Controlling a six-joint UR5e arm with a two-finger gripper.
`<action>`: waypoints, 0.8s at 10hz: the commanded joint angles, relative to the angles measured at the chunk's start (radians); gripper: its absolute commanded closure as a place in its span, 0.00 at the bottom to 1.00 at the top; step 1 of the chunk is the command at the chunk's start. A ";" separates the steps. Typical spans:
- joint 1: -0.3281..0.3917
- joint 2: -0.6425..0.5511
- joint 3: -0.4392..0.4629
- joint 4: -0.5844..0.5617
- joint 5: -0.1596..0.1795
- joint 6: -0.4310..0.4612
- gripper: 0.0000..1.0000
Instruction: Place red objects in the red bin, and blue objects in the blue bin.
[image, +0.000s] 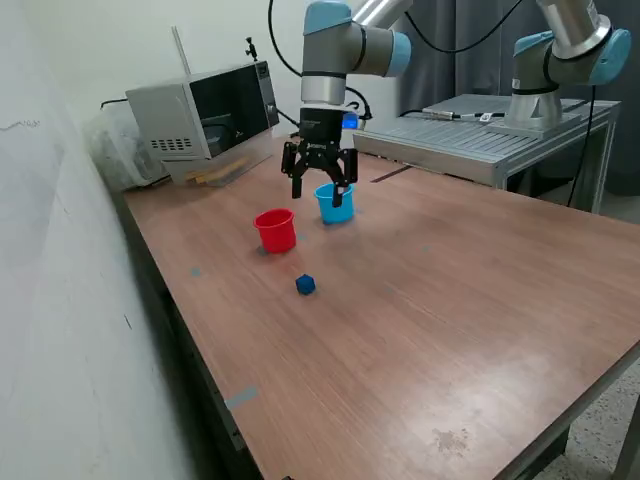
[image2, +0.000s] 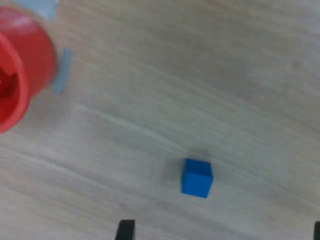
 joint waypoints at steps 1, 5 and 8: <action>0.007 0.162 -0.229 0.071 -0.049 0.006 0.00; 0.014 0.274 -0.354 0.088 -0.049 0.042 0.00; 0.069 0.288 -0.342 0.089 -0.054 0.102 0.00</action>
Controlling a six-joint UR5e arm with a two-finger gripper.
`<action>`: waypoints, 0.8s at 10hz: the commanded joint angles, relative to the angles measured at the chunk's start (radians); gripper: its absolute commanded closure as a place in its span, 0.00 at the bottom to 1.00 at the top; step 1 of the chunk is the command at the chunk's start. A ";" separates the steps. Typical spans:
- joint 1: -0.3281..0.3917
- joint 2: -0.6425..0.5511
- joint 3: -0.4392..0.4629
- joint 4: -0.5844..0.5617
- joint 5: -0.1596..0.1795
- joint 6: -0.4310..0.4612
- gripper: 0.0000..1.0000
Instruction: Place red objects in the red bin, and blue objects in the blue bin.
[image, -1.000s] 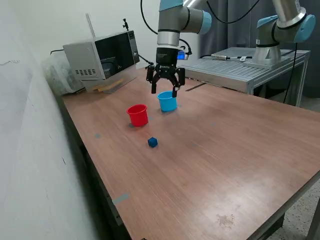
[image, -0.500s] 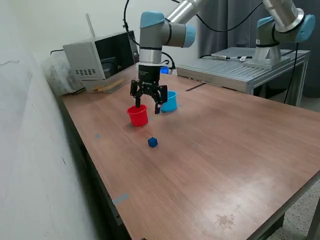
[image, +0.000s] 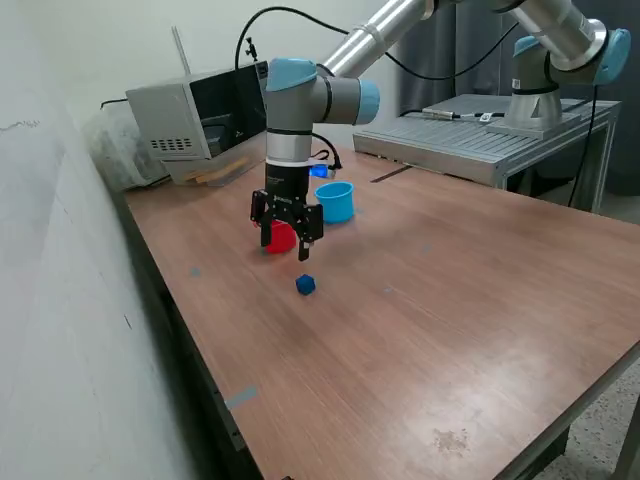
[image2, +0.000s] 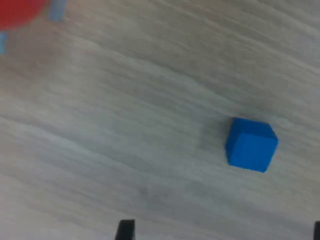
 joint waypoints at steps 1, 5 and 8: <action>0.042 0.027 -0.011 0.005 0.000 0.045 0.00; 0.059 0.026 0.016 0.005 -0.009 0.066 0.00; 0.055 0.024 0.058 0.034 -0.029 0.074 0.00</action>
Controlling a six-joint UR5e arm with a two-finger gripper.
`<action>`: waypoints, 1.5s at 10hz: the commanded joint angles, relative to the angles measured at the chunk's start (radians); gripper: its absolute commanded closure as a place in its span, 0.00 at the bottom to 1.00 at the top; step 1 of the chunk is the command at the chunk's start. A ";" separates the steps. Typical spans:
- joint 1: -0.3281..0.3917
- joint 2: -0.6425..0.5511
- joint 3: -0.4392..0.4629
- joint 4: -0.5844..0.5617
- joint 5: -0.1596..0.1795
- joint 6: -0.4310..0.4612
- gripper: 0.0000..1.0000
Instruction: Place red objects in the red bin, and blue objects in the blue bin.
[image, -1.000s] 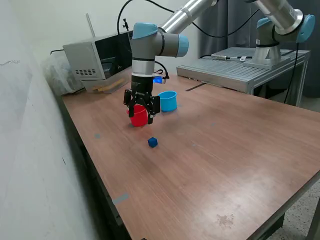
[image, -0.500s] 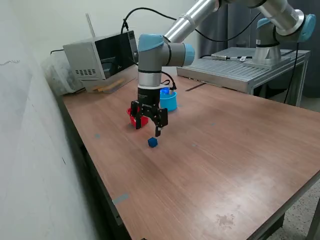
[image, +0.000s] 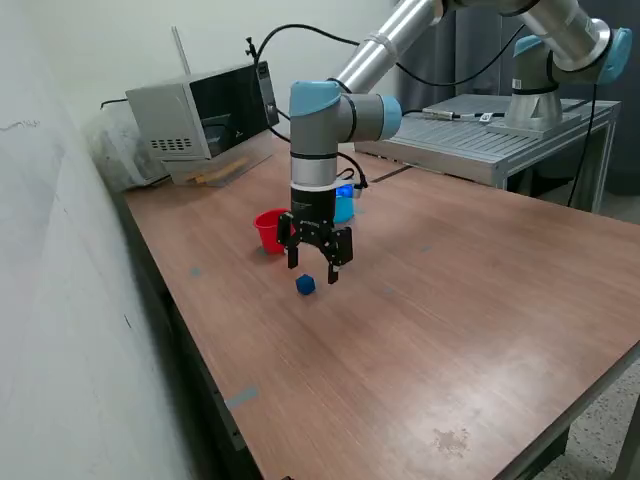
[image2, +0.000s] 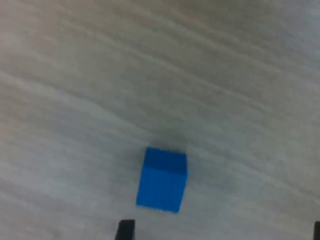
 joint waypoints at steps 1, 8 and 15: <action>-0.006 -0.002 0.041 0.024 -0.017 0.008 0.00; -0.013 0.004 0.014 0.026 -0.028 -0.023 0.00; -0.018 0.050 -0.035 0.026 -0.023 -0.035 0.00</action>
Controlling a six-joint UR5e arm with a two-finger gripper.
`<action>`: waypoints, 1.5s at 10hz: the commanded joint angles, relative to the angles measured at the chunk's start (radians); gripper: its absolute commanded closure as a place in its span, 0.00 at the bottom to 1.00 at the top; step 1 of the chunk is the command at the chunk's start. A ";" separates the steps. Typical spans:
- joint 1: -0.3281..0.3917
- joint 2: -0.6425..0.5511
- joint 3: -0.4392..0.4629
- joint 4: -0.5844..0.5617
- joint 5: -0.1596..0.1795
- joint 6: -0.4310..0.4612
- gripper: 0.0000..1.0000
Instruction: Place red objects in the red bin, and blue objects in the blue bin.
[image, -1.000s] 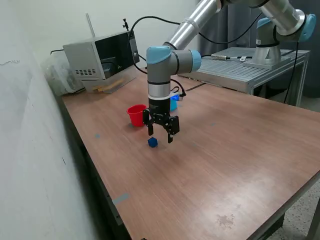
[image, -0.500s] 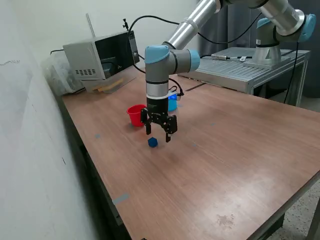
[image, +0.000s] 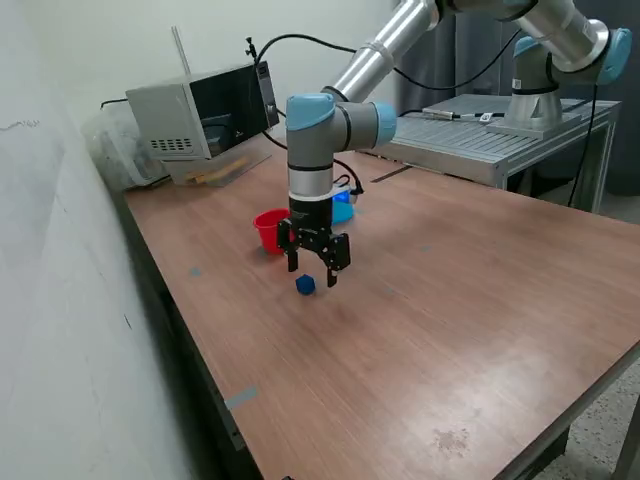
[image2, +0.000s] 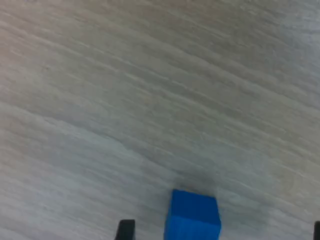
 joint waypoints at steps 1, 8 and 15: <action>-0.002 0.033 -0.029 0.000 0.002 -0.003 0.00; -0.004 0.056 -0.058 0.000 0.003 -0.022 1.00; -0.002 0.046 -0.046 -0.001 -0.046 -0.022 1.00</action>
